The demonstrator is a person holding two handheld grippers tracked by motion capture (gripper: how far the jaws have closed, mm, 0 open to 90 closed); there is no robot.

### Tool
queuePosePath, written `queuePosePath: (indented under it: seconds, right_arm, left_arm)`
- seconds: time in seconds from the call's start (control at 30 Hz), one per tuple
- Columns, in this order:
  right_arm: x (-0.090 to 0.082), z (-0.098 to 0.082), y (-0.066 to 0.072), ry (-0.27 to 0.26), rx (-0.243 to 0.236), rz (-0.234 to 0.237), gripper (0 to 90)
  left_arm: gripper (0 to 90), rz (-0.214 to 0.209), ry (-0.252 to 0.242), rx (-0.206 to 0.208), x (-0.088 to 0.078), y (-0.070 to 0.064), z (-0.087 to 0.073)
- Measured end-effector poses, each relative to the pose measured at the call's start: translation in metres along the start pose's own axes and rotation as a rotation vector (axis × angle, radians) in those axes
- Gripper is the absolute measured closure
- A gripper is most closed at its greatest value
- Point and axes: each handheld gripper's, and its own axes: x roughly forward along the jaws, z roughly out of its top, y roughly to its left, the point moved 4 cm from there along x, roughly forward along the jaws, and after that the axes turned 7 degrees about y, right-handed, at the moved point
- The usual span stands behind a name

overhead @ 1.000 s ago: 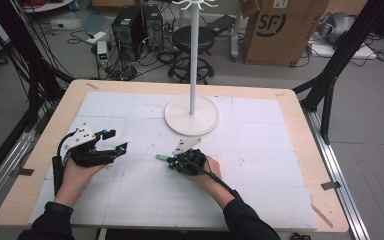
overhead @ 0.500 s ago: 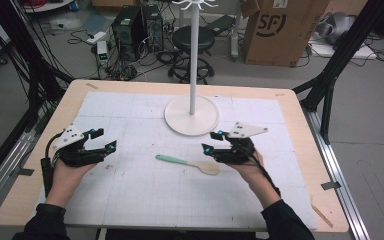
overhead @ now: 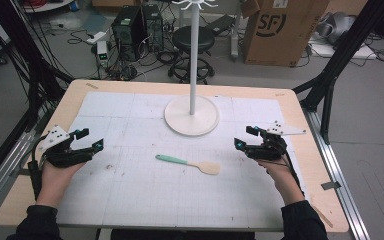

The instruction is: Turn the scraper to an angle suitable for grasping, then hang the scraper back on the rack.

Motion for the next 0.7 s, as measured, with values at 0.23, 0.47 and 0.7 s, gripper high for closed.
queuePosePath:
  seconds: [0.23,0.47,0.7]
  right_arm:
    - [0.000,-0.002,0.001,0.007,0.030,0.034,18.9]
    - [0.004,0.003,0.010,0.006,-0.009,0.077,17.9]
    - [0.012,0.010,0.017,0.014,-0.047,0.089,17.9]
  left_arm:
    - [27.8,-0.009,-0.007,-0.012,0.001,-0.001,0.001]
    - [27.8,-0.017,0.007,-0.009,0.002,-0.002,0.000]
    - [27.7,-0.032,0.018,0.003,0.004,-0.006,0.000]
